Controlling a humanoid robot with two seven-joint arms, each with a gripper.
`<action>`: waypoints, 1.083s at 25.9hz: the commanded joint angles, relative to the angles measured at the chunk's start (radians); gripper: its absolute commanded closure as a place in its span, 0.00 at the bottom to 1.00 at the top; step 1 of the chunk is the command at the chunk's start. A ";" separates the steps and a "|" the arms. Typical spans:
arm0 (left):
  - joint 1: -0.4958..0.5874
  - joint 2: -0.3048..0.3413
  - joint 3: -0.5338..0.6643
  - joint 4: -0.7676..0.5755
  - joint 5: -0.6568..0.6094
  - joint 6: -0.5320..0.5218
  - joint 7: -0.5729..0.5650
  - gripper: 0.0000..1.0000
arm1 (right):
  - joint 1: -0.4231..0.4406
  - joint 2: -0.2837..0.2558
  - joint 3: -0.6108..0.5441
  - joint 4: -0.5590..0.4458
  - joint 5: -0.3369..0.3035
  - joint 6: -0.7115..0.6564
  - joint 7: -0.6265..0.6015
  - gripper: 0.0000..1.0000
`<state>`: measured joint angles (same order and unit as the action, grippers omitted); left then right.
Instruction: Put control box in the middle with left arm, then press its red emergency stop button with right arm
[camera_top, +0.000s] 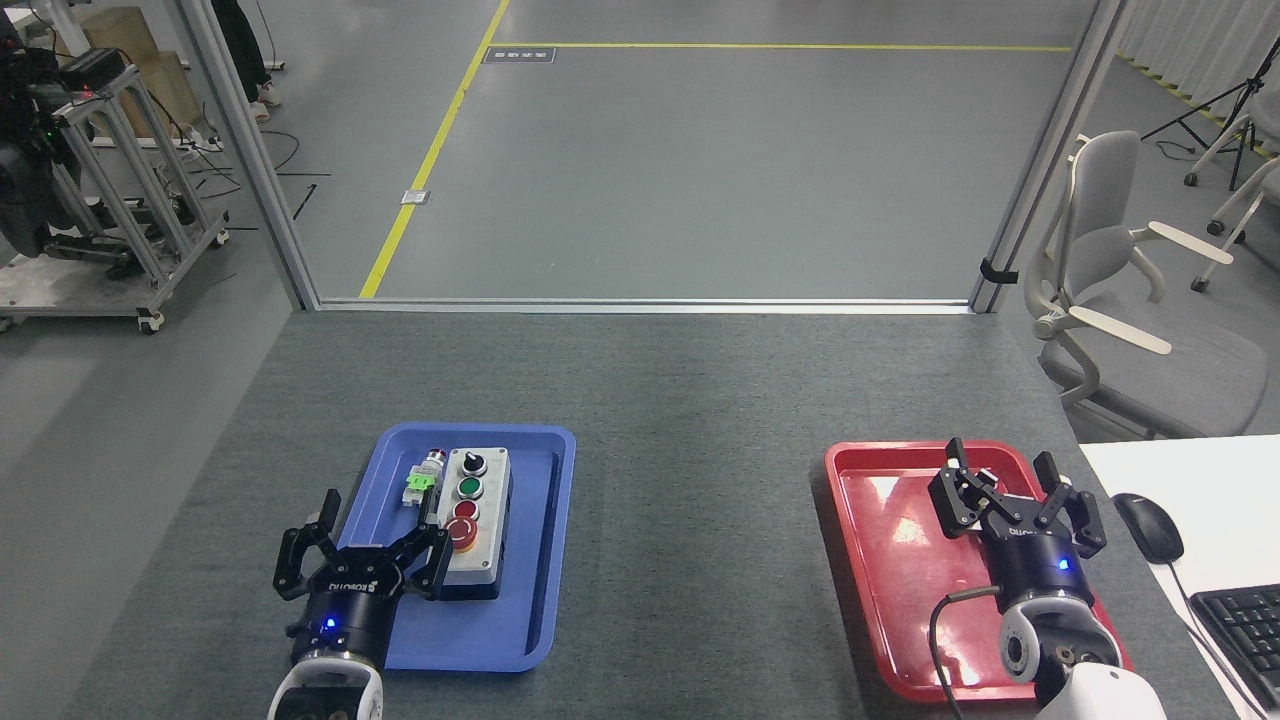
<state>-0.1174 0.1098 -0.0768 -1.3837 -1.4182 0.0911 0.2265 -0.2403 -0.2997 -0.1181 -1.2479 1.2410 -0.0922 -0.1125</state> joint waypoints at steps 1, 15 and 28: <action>0.010 0.002 -0.001 -0.018 0.002 -0.022 0.001 0.00 | -0.001 -0.001 0.000 0.001 0.000 -0.001 0.001 0.01; 0.015 -0.009 -0.001 -0.034 0.004 -0.105 -0.009 0.00 | 0.007 -0.001 0.000 -0.001 0.006 -0.001 0.001 0.01; 0.016 -0.010 -0.008 -0.034 0.004 -0.093 -0.019 0.00 | 0.004 -0.001 0.002 0.001 0.009 -0.001 0.001 0.01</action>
<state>-0.1028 0.0998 -0.0828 -1.4174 -1.4128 -0.0067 0.2082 -0.2334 -0.3007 -0.1166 -1.2472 1.2496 -0.0938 -0.1086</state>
